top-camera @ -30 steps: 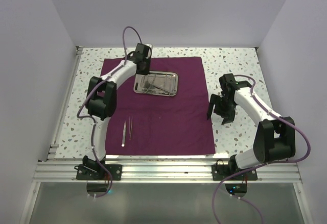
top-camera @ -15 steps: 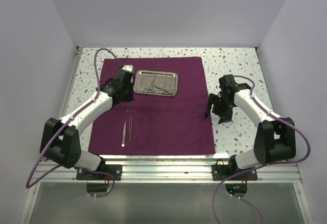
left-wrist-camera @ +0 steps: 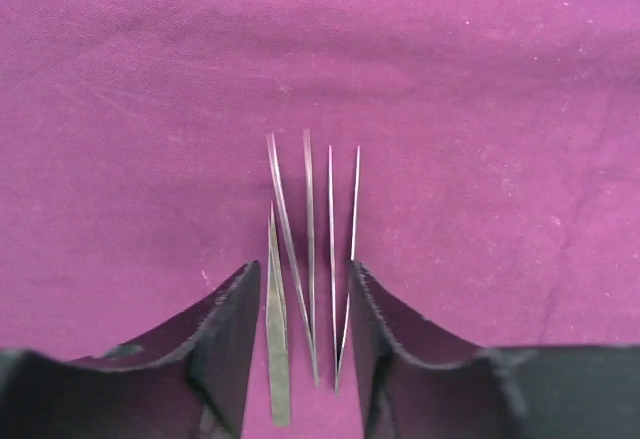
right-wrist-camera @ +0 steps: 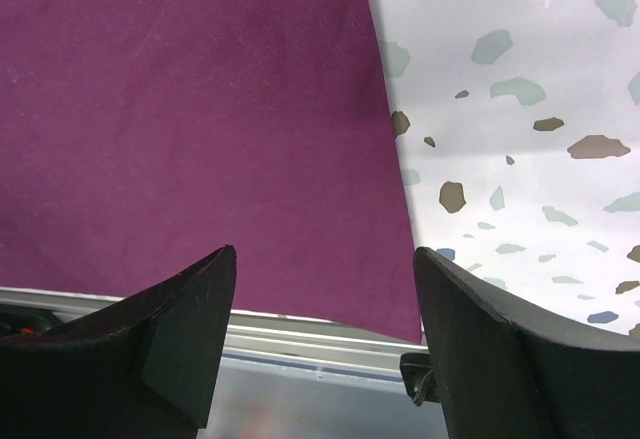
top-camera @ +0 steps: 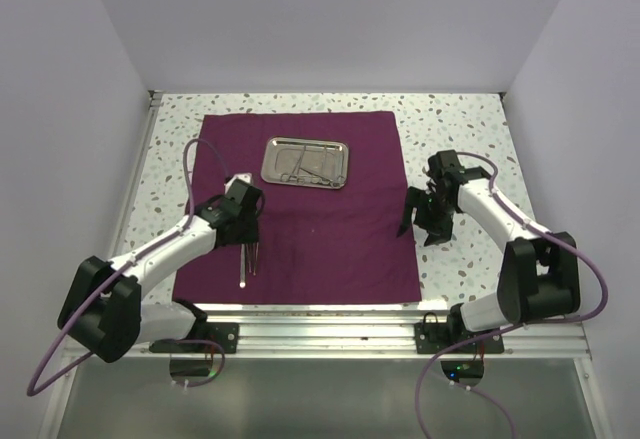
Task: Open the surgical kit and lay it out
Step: Place the medical item in the surgical kit, then pick up the medical item from the container.
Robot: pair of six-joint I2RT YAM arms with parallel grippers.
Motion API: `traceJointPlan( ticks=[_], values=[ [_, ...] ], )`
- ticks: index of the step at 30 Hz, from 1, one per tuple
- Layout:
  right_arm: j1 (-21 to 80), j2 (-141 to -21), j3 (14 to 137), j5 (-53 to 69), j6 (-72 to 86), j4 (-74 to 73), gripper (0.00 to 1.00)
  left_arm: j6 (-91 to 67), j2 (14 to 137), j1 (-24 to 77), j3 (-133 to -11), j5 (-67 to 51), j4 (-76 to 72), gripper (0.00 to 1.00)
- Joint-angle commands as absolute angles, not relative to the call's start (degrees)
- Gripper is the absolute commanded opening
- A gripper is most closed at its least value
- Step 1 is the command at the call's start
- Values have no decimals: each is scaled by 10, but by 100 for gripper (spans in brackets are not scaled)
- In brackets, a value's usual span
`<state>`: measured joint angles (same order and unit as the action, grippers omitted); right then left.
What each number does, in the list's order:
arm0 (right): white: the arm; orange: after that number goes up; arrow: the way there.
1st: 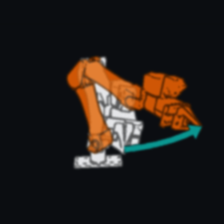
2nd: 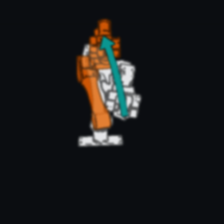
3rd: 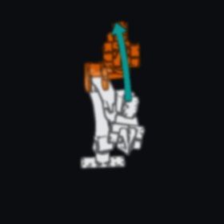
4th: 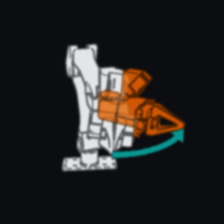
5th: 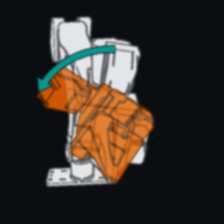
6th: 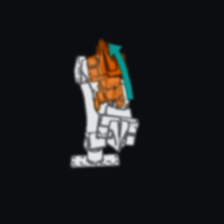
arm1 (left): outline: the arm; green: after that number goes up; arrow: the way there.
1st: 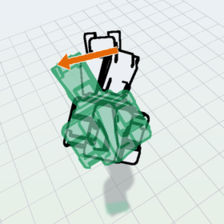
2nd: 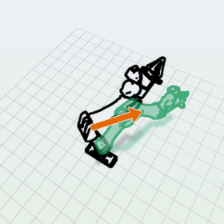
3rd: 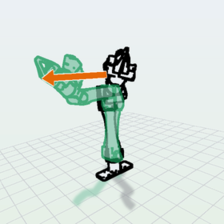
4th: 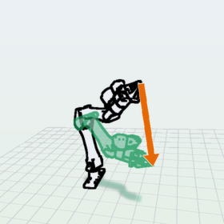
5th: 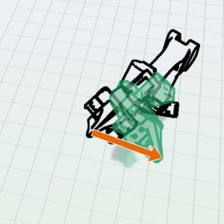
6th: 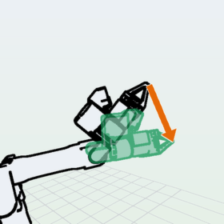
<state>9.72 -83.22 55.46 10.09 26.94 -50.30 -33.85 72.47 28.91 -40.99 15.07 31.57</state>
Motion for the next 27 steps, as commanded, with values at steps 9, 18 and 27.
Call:
traceJointPlan(
  ticks=[9, 18, 27],
  values=[
    [98, -799, 548, 106, 256, -499, 75, -295, 831, 291, -604, 188, 309, 43],
    [99, -777, 552, 86, 275, -526, 75, -343, 1148, 291, -964, 185, 375, 43],
    [99, -749, 558, 55, 273, -572, 75, -526, 1301, 295, -1120, 116, 432, 48]
  ],
)
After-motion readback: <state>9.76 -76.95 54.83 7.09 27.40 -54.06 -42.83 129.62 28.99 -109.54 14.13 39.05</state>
